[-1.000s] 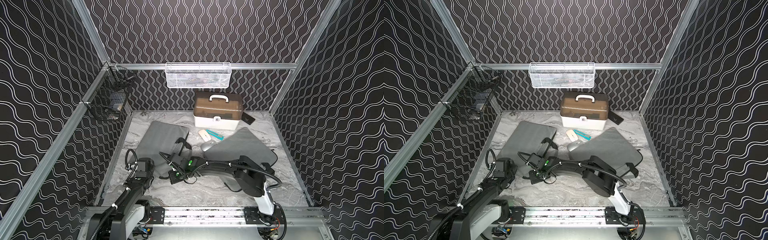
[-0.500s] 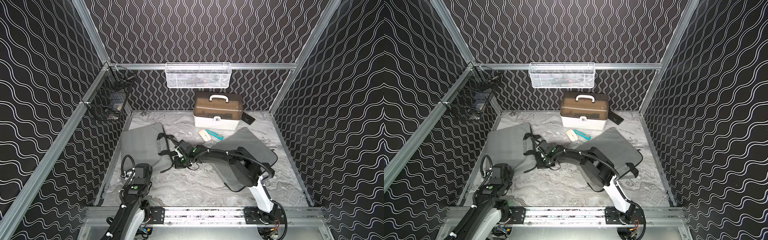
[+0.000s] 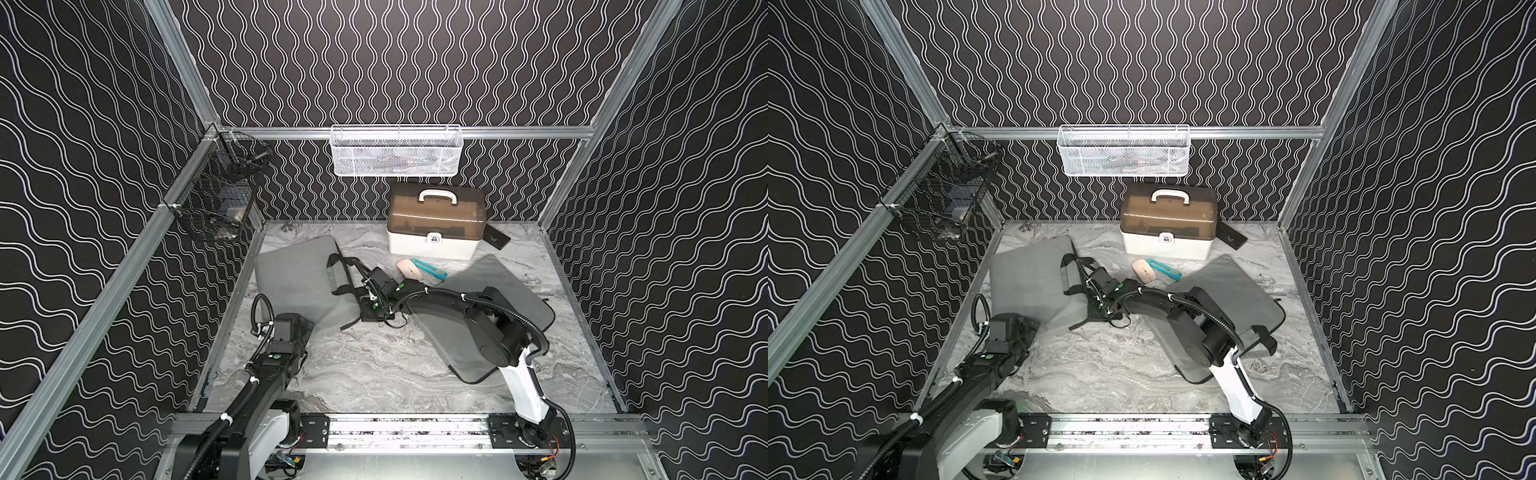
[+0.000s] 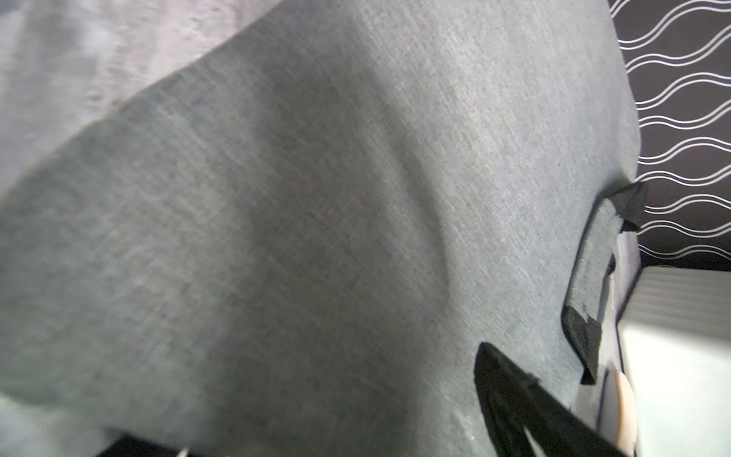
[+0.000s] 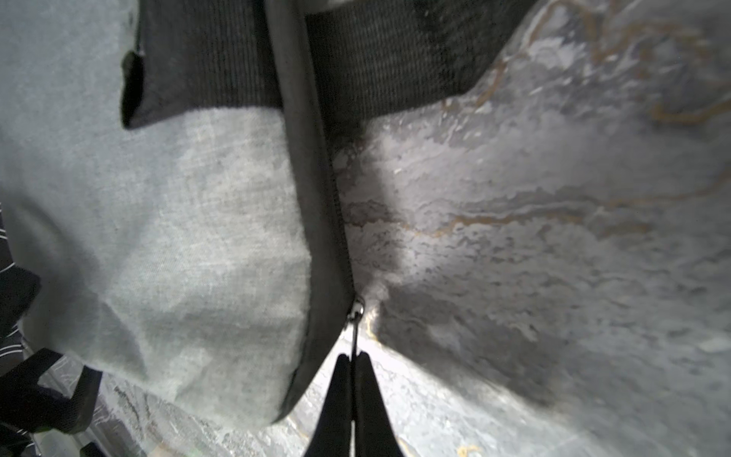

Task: Put the mouse into the laptop bag
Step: Unzip the zipper on the zippered laptop bag.

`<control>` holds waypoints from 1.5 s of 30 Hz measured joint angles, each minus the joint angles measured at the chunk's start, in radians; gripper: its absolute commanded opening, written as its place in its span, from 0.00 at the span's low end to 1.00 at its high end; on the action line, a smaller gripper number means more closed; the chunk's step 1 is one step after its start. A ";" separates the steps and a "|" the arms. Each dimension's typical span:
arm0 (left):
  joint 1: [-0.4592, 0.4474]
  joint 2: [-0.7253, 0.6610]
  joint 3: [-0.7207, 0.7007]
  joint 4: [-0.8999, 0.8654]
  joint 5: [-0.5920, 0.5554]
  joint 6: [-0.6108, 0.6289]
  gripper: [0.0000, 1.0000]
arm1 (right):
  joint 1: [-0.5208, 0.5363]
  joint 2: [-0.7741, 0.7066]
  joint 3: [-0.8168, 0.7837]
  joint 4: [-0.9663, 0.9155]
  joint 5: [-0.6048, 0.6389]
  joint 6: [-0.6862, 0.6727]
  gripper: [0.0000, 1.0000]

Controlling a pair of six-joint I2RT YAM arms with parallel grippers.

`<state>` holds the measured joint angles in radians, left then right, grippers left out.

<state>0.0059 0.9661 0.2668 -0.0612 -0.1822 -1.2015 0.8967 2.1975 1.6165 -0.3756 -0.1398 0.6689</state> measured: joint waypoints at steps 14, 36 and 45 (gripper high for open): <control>-0.098 0.277 0.056 0.230 -0.036 -0.058 0.00 | 0.018 -0.032 -0.042 -0.014 0.016 0.000 0.00; -0.137 0.072 0.028 -0.048 -0.174 -0.172 0.00 | 0.146 -0.112 -0.209 0.144 -0.086 0.290 0.00; -0.151 -0.054 0.082 -0.233 -0.191 -0.151 0.78 | 0.003 -0.048 -0.165 0.169 -0.176 0.304 0.00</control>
<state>-0.1452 0.9119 0.3492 -0.2947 -0.3733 -1.3525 0.8997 2.1498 1.4513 -0.2070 -0.3157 0.9733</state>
